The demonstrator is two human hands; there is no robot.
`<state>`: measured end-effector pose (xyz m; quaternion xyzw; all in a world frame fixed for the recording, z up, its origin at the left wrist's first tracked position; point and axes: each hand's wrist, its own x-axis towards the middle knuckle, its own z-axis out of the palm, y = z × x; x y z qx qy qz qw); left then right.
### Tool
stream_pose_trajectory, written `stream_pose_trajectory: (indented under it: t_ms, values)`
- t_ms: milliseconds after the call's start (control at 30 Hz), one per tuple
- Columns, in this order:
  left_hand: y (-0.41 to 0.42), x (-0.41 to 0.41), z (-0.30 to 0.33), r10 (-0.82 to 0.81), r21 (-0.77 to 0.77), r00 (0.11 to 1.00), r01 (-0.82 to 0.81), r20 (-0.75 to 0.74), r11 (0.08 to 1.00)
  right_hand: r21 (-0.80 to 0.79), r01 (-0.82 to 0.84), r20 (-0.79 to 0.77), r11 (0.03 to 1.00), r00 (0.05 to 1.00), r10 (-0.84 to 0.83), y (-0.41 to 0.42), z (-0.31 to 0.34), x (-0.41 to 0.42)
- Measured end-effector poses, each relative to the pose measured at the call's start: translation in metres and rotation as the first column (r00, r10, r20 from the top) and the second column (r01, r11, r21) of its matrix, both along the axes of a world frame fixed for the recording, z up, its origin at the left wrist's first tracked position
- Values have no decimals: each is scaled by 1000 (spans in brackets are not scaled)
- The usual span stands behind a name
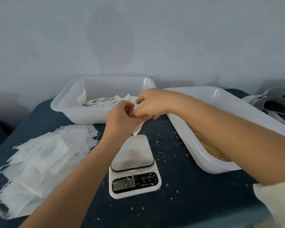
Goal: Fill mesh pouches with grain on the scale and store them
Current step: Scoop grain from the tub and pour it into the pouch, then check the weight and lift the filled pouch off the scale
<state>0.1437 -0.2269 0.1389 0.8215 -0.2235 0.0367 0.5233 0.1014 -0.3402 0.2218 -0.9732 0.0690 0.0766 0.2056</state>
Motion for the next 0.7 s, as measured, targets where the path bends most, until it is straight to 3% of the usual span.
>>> stream_pose_trajectory:
  t_ms: [333, 467, 533, 633, 700]
  values:
    - [40, 4, 5, -124, -141, 983, 105, -132, 984, -70, -114, 34, 991, 993, 117, 23, -5, 10]
    - [46, 3, 5, -176, -231, 968, 133, -177, 964, -261, -137, 65, 955, 985, 159, 30, -1, 14]
    - [50, 3, 5, -158, -243, 977, 120, -141, 962, -279, -152, 94, 948, 978, 185, 31, 0, 14]
    - [57, 6, 6, -94, -102, 995, 91, -20, 991, -269, -229, 107, 936, 958, 265, 29, 3, 13]
    - [62, 9, 7, -143, -1, 989, 143, -30, 990, -240, -275, 111, 931, 945, 308, 28, 4, 12]
